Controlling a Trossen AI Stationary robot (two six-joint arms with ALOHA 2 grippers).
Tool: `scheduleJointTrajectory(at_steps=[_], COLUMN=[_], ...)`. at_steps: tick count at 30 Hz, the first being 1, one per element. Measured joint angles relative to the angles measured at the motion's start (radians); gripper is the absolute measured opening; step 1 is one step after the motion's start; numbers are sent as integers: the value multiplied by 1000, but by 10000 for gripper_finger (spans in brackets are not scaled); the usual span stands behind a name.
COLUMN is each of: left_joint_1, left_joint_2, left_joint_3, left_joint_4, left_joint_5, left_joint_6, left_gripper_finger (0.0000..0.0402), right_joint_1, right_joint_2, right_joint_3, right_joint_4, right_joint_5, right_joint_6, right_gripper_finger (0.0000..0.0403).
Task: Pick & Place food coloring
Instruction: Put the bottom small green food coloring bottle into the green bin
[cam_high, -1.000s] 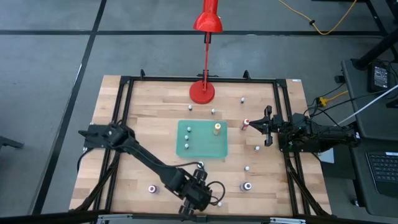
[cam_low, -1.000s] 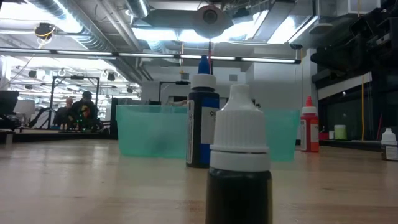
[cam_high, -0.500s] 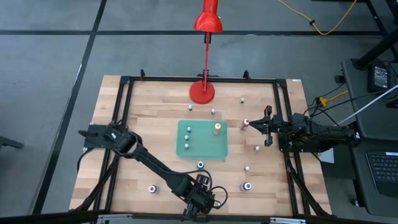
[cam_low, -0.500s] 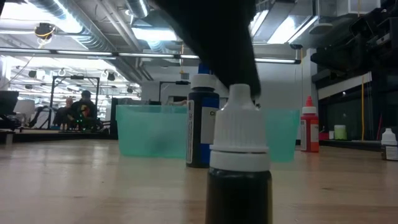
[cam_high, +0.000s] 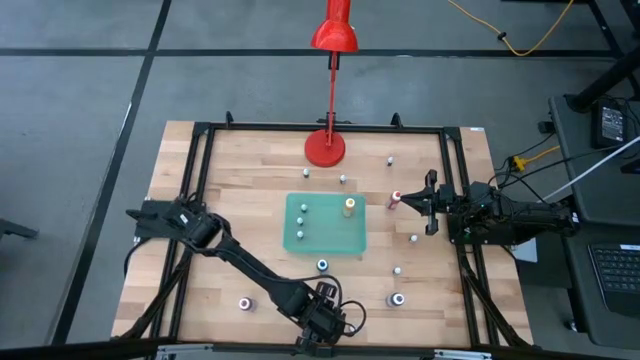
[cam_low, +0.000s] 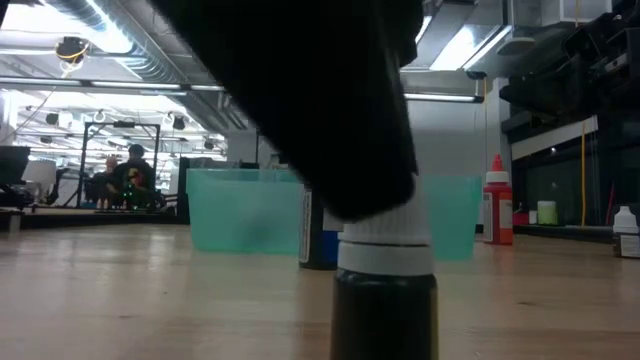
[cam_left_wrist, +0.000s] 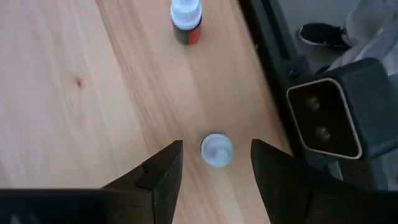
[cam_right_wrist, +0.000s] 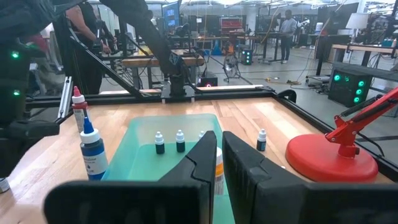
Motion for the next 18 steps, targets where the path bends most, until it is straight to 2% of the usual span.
scheduleJointTrajectory(at_steps=[9, 18], left_joint_1=[6, 10], left_joint_2=[12, 13], left_joint_3=[3, 2], left_joint_4=[22, 19], left_joint_5=[3, 29], left_joint_6=[-1, -23], left_gripper_finger=[149, 79], right_joint_1=[0, 0], right_joint_2=[0, 0], right_joint_3=[0, 0], right_joint_4=[0, 0], right_joint_5=[0, 0], right_joint_6=[0, 0], right_gripper_finger=[31, 31])
